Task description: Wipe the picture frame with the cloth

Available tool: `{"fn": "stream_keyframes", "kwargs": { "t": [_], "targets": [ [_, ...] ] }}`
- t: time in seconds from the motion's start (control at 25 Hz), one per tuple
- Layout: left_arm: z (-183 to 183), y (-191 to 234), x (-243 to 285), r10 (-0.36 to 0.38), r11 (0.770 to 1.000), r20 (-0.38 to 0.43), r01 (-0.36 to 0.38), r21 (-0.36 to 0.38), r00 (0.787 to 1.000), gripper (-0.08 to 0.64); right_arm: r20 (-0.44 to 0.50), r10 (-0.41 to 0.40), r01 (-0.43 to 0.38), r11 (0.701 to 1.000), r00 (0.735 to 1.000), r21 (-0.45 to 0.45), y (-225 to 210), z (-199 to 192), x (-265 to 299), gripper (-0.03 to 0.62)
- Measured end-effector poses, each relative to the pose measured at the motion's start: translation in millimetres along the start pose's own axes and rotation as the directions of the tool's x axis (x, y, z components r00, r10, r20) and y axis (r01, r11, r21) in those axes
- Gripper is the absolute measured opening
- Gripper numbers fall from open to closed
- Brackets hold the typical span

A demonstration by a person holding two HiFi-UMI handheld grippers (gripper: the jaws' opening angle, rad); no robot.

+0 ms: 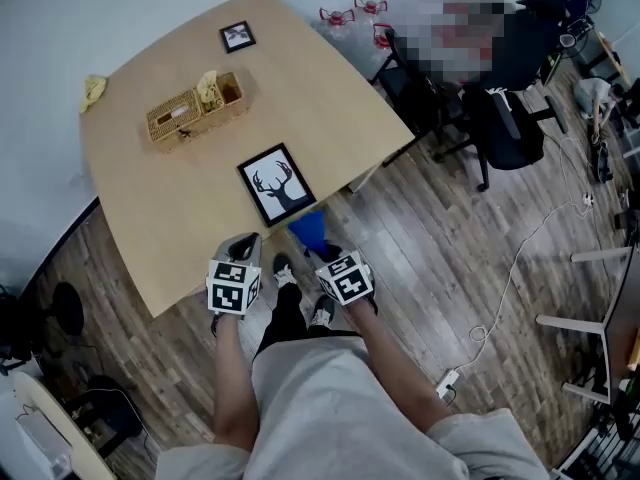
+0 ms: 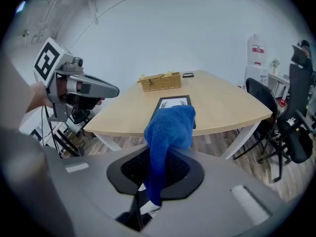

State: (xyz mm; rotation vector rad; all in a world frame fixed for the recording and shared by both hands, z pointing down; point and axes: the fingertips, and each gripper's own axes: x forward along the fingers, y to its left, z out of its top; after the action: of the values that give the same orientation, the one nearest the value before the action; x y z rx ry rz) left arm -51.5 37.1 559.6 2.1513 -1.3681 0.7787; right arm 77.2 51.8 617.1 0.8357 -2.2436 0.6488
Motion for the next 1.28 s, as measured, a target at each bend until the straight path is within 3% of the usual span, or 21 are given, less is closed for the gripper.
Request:
{"fn": "stream_keyframes", "kwargs": {
  "t": [0.16, 0.44, 0.76, 1.28],
  "targets": [
    [-7, -16, -20, 0.022, 0.999, 0.063, -0.019, -0.045, 0.998, 0.052, 0.042, -0.009, 0.008, 1.0, 0.999, 0.026, 0, -2, -15, 0.044],
    [-18, -27, -42, 0.05, 0.997, 0.128, -0.042, -0.06, 0.991, 0.052, 0.115, -0.007, 0.006, 1.0, 0.993, 0.013, 10, -7, -40, 0.044],
    [-32, -42, -55, 0.019, 0.999, 0.145, -0.013, -0.039, 0.989, 0.052, 0.181, -0.026, 0.02, 0.999, 0.983, 0.037, 9, -15, -63, 0.044],
    [-33, -40, -55, 0.005, 1.0, 0.155, -0.002, -0.023, 0.988, 0.052, 0.196, -0.04, 0.026, 0.997, 0.98, 0.07, 9, -16, -68, 0.044]
  ]
}}
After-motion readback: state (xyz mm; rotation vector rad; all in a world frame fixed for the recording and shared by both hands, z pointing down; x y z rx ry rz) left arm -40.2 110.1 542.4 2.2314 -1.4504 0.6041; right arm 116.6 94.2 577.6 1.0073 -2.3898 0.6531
